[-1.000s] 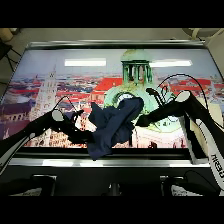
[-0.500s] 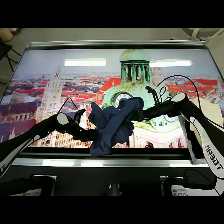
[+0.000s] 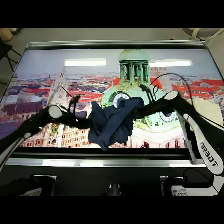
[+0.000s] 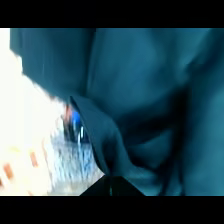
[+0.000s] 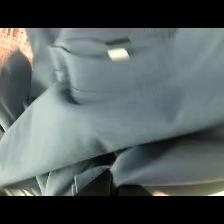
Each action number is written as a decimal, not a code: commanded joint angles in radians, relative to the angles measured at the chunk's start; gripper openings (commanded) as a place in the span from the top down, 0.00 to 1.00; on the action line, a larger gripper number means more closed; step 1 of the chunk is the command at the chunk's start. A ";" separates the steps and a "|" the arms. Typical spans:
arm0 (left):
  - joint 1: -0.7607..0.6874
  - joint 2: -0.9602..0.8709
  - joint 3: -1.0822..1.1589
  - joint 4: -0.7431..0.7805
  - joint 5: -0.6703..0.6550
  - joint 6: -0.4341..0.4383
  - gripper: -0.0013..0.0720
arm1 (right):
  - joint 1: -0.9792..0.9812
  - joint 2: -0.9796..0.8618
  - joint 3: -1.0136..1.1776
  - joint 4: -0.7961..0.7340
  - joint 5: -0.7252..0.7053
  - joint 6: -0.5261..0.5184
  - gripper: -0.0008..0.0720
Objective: Fold the shirts.
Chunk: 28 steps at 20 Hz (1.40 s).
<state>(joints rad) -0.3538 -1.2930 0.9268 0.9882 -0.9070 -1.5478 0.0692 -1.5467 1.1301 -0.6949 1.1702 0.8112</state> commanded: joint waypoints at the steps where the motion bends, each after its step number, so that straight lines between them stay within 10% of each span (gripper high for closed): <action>1: 0.090 0.125 0.272 0.146 0.022 0.007 0.95 | -0.092 0.093 0.233 -0.151 0.076 -0.020 0.97; 10: 0.203 0.365 1.085 0.227 0.193 0.007 0.95 | -0.246 0.574 0.898 -0.425 -0.287 -0.018 0.97; 20: 0.203 0.381 0.985 0.328 0.132 0.006 0.95 | -0.246 0.546 0.898 -0.490 -0.300 0.023 0.97; 28: 0.203 0.338 0.429 0.370 0.079 -0.002 0.95 | -0.245 0.157 0.898 -0.484 -0.303 0.072 0.97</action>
<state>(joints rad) -0.1520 -0.9390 1.5661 1.3468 -0.8383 -1.5448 -0.1764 -1.2415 2.0270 -1.1873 0.8719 0.8532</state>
